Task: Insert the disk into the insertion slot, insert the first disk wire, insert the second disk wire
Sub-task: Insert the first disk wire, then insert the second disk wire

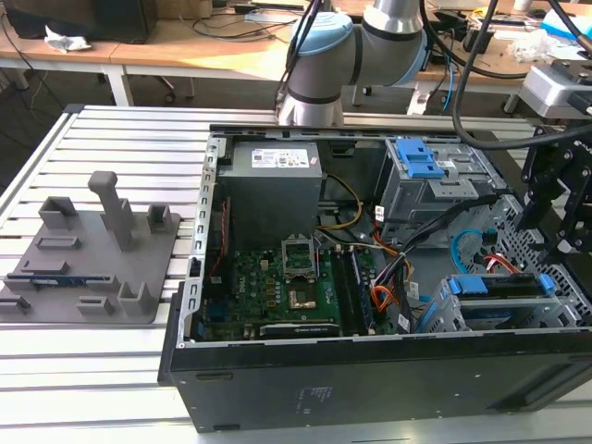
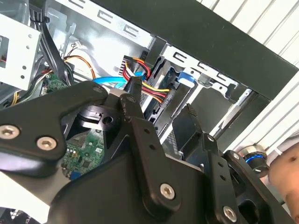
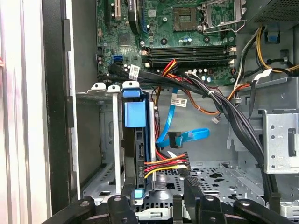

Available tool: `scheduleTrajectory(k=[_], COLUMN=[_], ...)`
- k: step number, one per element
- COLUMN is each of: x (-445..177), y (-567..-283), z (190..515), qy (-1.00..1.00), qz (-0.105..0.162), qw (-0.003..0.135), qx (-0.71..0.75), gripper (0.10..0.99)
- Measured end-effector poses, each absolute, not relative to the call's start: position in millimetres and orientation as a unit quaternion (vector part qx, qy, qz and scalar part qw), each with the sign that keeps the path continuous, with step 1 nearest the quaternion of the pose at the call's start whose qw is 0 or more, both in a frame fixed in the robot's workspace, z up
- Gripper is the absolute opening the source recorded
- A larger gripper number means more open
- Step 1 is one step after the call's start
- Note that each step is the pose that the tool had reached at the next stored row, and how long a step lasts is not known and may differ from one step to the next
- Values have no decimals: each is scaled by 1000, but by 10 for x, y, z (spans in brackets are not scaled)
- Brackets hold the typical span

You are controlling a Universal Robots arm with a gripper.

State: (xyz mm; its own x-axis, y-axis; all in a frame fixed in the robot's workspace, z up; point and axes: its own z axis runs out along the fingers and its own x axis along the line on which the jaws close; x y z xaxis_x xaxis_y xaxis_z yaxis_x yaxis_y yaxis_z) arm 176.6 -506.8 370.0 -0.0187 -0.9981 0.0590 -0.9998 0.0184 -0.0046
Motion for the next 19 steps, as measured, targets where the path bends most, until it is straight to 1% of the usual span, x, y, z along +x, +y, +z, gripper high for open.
scheduleTrajectory(k=[15,17,19], x=[1766,1766,1765], y=[-5050,-5040,-5003], z=[3700,3699,3689], qy=[-713,-713,-713], qz=[22,25,35], qw=[19,22,32], qx=[700,700,699], gripper=[541,541,541])
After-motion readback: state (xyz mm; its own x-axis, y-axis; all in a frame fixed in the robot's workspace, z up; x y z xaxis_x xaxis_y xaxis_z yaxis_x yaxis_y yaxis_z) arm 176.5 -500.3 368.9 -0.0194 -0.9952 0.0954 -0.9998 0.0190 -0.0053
